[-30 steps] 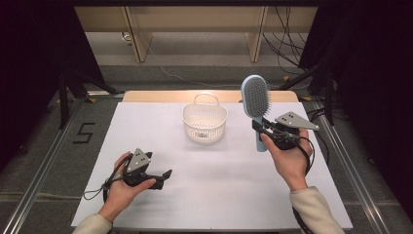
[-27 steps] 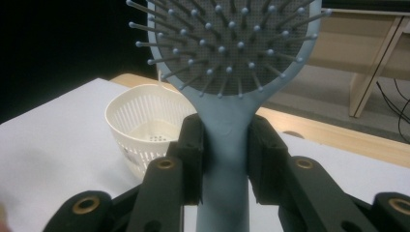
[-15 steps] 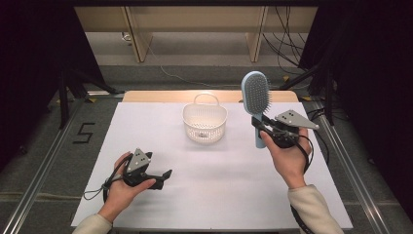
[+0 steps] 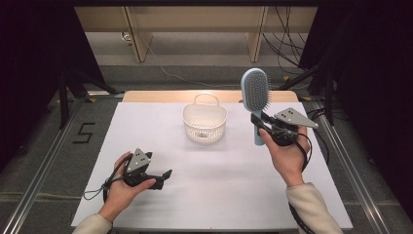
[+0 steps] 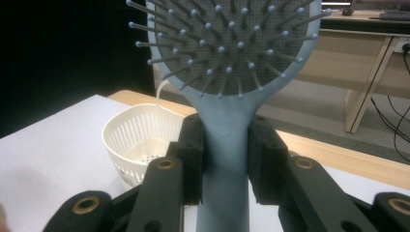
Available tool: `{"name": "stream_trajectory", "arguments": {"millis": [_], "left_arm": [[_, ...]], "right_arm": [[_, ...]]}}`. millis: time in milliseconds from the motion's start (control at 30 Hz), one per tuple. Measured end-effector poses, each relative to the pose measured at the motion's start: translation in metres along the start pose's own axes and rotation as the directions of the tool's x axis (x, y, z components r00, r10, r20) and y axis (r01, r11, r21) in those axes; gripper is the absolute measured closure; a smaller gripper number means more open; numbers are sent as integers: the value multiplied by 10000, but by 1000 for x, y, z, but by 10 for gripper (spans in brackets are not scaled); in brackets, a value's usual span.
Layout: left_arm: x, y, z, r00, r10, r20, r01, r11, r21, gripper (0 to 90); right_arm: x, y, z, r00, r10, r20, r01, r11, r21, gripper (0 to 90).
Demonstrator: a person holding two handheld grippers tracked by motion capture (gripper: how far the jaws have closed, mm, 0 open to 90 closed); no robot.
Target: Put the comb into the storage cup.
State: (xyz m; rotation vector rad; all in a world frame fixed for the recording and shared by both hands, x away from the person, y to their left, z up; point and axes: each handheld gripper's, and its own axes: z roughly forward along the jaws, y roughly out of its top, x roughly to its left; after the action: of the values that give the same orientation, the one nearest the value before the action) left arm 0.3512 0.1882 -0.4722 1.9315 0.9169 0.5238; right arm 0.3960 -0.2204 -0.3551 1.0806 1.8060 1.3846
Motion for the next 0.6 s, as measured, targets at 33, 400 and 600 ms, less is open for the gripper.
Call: {"name": "stream_trajectory", "arguments": {"millis": [33,400,600], "left_arm": [[0,0,0,10000,0,-7,0,10000,-8,40],[0,0,0,10000,-5,-6,5,10000,-6,40],[0,0,0,10000,-8,-16,8,10000,1,40]], "right_arm": [[0,0,0,10000,6,0,-6,10000,-23,705],[1,2,3,10000,13,-22,-13,9999,-169,705],[1,3,5,10000,-26,-34,25,9996,-269,705]]}}
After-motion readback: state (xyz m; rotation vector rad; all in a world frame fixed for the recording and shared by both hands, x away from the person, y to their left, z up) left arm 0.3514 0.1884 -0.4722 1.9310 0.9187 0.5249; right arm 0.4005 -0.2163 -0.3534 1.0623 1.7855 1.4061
